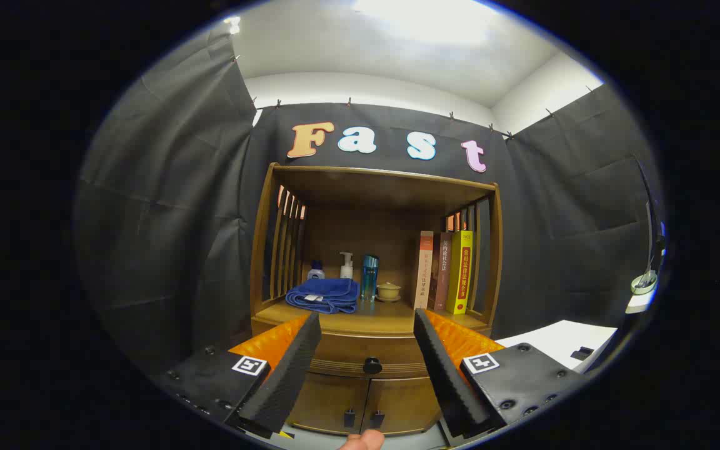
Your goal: Pull open the drawer, take out the items inside it, and place them on the countertop above the cabinet.
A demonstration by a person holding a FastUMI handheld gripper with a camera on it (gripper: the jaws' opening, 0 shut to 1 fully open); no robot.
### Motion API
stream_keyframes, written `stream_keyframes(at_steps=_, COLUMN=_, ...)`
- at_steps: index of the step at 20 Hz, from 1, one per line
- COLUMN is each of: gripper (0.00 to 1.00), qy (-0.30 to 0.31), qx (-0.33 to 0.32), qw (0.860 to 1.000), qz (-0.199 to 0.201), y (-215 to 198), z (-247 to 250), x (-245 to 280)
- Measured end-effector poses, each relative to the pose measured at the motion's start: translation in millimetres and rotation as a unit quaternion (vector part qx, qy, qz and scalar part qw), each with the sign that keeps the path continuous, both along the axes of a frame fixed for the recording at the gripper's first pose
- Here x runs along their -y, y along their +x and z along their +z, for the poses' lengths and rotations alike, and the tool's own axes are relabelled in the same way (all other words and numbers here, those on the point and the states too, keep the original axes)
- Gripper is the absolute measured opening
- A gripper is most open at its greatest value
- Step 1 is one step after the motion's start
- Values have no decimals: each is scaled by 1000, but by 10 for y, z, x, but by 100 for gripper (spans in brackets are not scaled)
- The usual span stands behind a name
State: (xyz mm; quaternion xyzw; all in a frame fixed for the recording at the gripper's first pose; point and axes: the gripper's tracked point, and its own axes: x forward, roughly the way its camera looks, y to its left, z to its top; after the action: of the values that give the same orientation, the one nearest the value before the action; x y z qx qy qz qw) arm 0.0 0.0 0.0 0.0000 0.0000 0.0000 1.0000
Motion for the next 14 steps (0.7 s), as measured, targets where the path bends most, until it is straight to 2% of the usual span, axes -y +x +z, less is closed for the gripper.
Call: stream_keyframes(at_steps=14, gripper=98, qy=-7, qx=0, qw=1000, qz=7, y=0, z=22, x=-115)
